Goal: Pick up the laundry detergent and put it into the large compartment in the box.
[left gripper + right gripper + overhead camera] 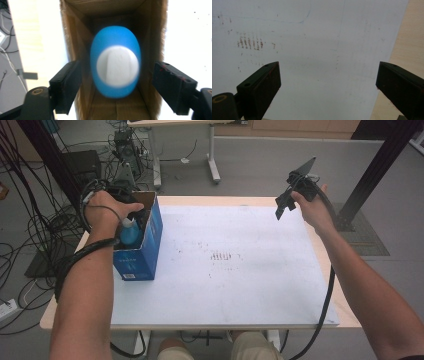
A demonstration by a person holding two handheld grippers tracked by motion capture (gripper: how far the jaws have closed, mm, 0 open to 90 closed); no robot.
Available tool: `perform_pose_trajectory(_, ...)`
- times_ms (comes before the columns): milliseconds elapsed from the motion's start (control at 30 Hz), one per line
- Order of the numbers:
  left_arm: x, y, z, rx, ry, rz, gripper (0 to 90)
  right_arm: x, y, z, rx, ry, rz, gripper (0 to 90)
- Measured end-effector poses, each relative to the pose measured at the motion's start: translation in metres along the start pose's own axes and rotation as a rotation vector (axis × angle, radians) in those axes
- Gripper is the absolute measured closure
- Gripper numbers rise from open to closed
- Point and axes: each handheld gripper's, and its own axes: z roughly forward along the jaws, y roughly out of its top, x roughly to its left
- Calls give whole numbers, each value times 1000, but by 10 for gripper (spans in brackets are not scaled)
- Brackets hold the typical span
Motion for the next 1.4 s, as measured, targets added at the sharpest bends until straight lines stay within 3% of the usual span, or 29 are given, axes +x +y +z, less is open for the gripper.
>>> perform_pose_trajectory(67, -2, -4, -14, -16, -8, 4, 214, 0, 1, 0, 2, 0, -3, 57)
perform_pose_trajectory(233, -11, -15, -43, -41, -56, 58, 154, -1, 4, 2, 7, 5, 2, 57)
perform_pose_trajectory(467, -47, -29, -62, -66, -78, 151, 119, 5, 10, 5, 20, -4, 5, 57)
perform_pose_trajectory(700, -83, -34, -62, -51, -90, 234, 100, 11, 15, 9, 28, -15, 6, 57)
perform_pose_trajectory(900, -107, -35, -59, -41, -93, 290, 101, 15, 17, 10, 30, -21, -2, 56)
perform_pose_trajectory(1167, -114, -32, -50, -19, -124, 299, 97, 12, 18, 10, 30, -15, 4, 57)
perform_pose_trajectory(1400, -115, -31, -49, -16, -122, 299, 96, 9, 16, 8, 25, -11, 8, 57)
